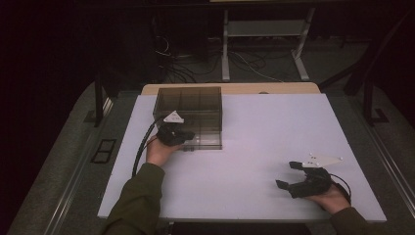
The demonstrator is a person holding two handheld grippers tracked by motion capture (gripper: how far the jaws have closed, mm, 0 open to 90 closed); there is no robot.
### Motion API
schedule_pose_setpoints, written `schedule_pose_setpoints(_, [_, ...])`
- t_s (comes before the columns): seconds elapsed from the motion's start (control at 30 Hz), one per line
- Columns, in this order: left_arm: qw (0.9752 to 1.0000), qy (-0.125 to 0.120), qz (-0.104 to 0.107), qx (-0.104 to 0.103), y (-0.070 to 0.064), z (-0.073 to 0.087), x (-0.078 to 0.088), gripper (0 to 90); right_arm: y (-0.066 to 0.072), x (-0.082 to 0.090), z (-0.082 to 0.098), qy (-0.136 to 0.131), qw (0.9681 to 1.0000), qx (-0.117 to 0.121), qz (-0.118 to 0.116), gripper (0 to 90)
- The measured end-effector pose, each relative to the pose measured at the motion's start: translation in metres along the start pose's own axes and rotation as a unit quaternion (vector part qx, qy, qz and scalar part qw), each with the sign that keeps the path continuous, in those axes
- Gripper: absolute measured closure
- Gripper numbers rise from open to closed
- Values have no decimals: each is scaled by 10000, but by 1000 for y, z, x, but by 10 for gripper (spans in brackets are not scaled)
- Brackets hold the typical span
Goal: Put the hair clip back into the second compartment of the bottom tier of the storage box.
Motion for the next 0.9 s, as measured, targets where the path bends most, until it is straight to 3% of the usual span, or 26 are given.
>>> schedule_pose_setpoints(0.43, [9999, 94, 6, 41, 2, 4, -3, 866, 0, 0, 0, 10, 10000, 13, -2, 89])
schedule_pose_setpoints(0.9, [9999, 14, 5, 109, 2, 3, -3, 840, 0, 0, 0, 3, 10000, 5, 1, 89])
Point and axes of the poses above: each handheld gripper's, and its own axes: x roughly backward along the jaws, z roughly out of its underside, y roughly to its left, the point moved 9 cm from there along -x, roughly forward along the jaws, and after that the axes turned 3 degrees about z, right-handed, at the moved point
